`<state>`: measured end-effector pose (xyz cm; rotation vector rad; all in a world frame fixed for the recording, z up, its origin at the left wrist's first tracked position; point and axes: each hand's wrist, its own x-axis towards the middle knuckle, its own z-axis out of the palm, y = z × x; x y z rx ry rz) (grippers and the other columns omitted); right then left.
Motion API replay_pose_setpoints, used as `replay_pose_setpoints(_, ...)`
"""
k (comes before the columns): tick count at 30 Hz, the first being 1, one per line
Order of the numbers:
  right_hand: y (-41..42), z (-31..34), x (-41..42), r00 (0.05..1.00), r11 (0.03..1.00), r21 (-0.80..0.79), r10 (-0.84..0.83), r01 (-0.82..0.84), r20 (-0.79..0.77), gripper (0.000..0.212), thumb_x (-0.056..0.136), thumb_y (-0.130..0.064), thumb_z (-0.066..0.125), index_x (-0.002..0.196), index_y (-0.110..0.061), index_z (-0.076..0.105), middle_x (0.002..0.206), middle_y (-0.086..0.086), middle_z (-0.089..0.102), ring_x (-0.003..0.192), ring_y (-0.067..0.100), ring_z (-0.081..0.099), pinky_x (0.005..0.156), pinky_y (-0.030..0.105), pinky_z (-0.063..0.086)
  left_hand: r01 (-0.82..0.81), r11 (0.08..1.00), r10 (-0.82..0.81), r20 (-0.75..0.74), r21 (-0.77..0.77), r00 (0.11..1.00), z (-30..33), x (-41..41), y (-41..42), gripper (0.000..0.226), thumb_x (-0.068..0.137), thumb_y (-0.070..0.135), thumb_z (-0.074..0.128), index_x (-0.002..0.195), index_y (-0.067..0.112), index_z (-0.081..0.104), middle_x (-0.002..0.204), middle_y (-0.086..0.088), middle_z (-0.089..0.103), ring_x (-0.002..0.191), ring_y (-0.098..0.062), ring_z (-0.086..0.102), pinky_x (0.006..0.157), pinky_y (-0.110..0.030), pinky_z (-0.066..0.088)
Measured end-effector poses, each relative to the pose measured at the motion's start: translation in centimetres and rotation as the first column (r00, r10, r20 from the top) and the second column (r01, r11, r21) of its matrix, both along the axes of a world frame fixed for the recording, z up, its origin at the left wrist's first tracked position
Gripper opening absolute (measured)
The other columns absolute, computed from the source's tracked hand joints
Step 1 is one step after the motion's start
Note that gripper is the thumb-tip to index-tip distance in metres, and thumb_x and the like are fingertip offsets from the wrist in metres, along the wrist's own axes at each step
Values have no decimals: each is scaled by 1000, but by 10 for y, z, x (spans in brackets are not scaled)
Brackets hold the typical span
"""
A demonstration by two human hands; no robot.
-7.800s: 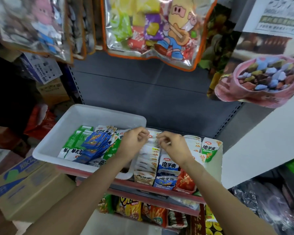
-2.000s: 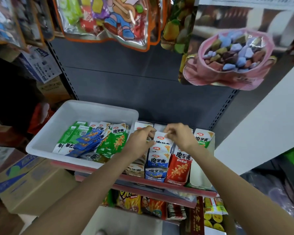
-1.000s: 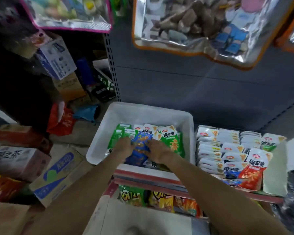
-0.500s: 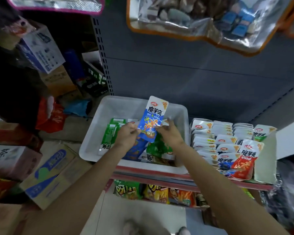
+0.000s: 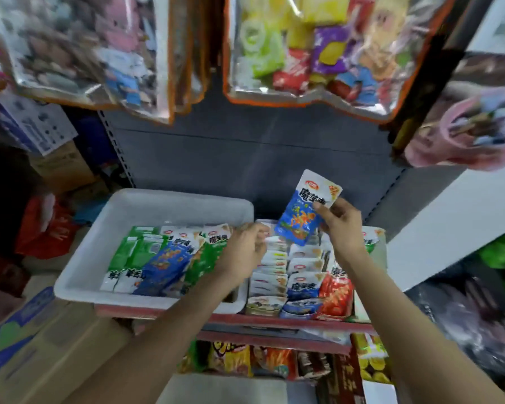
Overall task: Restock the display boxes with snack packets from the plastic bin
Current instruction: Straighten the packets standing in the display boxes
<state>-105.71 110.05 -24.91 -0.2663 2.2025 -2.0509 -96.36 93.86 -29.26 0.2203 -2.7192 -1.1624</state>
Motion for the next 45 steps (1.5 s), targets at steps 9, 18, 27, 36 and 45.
replay_pose_setpoints(9,48,-21,-26,991,986,103,135,-131,-26,11,90,-8,60,88,3,63,92,30,63,82,39,61,82,53,49,158,903,-75,215,-399,974,-10,-18,56,45,94,42,48,134,20,47,135,0,51,127,-18,41,105,-33,25)
replay_pose_setpoints(18,44,-34,-28,883,783,436,465,-444,64,21,83,4,63,73,-13,67,64,-13,64,60,-3,57,62,12,45,105,933,-90,58,-345,994,-7,5,56,26,90,29,58,115,26,62,119,10,62,116,-9,47,101,-28,26)
replay_pose_setpoints(27,29,-46,-31,758,381,873,652,-304,-20,24,87,1,48,88,-13,68,90,6,70,83,24,65,74,35,53,48,969,-32,71,-240,997,-8,-1,54,29,86,24,64,116,22,64,114,7,63,110,-9,50,100,-33,39)
replay_pose_setpoints(36,-28,-24,-2,752,528,816,631,-234,-192,22,93,-15,49,110,-17,64,107,7,62,95,25,61,80,36,50,-167,986,167,18,-8,986,-8,21,-14,19,88,9,61,106,11,67,105,3,64,99,-10,56,89,-24,44)
replay_pose_setpoints(45,-169,-68,71,641,308,845,766,-436,51,42,94,-19,49,136,-14,45,136,11,50,123,28,48,103,38,40,-370,922,387,325,-113,863,-27,84,-130,31,93,6,52,123,0,57,128,-19,55,121,-32,49,98,-29,33)
